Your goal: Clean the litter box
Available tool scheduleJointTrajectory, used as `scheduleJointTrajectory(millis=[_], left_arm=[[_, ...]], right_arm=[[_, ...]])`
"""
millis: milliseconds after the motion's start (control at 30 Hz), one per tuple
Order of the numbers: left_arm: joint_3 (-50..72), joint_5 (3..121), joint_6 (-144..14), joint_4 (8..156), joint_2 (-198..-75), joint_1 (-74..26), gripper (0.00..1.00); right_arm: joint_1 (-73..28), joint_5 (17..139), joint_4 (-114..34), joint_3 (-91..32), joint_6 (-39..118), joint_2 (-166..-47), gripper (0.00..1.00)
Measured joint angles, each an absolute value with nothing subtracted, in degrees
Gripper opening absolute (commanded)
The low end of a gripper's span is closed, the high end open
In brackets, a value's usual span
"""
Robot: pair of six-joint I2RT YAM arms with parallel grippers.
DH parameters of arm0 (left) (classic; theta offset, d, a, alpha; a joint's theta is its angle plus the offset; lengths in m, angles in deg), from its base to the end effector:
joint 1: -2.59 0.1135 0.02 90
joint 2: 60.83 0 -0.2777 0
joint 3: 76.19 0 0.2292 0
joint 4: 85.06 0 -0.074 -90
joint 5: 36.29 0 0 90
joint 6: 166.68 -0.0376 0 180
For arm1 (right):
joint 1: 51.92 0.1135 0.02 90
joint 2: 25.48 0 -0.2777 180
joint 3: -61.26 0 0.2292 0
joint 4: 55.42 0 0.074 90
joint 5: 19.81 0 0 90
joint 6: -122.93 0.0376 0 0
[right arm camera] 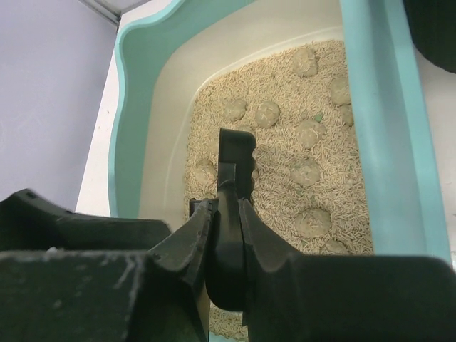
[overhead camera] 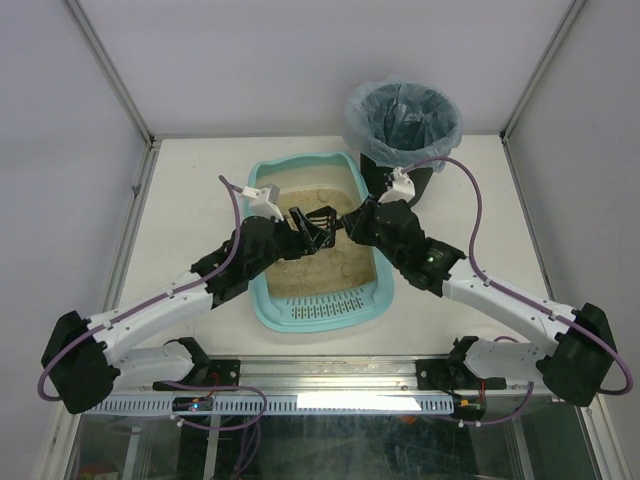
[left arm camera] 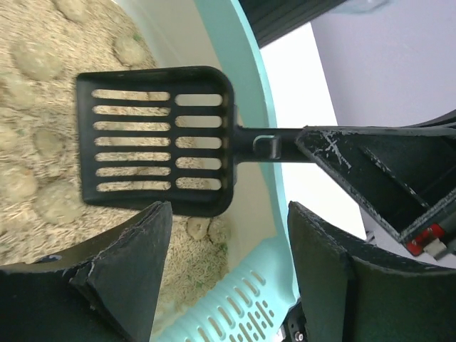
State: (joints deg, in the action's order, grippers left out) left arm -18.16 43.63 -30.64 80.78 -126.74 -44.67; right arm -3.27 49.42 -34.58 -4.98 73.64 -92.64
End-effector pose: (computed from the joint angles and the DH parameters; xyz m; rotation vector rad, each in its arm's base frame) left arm 0.1654 -0.1693 0.2939 -0.1003 2.0573 -0.8833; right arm 0.1704 0.1734 0.3253 0.1077 1.9839 0.6824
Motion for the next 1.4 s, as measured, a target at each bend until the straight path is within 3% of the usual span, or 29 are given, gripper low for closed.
scheduleJointTrajectory(millis=[167, 400, 700, 1167, 1400], left_arm=[[-17.5, 40.8, -31.3, 72.0, -119.4, -41.8, 0.66], [-16.0, 41.4, -35.4, 59.5, -116.8, -27.1, 0.65], [-8.7, 41.8, -45.0, 48.9, -125.6, -26.5, 0.63], [-4.3, 41.3, -49.3, 44.4, -132.4, -24.7, 0.58], [-0.4, 37.9, -51.3, 42.3, -135.7, -23.6, 0.67]], right_arm=[[-4.4, 49.0, -33.9, -5.0, 71.8, -91.4, 0.0], [-4.9, 49.7, -28.5, -6.7, 64.2, -91.7, 0.0], [-4.9, 50.1, -19.1, -17.0, 56.6, -99.2, 0.0], [-5.0, 52.1, -17.5, -18.1, 55.9, -103.2, 0.0], [-5.0, 52.7, -17.5, -18.1, 56.0, -103.2, 0.0]])
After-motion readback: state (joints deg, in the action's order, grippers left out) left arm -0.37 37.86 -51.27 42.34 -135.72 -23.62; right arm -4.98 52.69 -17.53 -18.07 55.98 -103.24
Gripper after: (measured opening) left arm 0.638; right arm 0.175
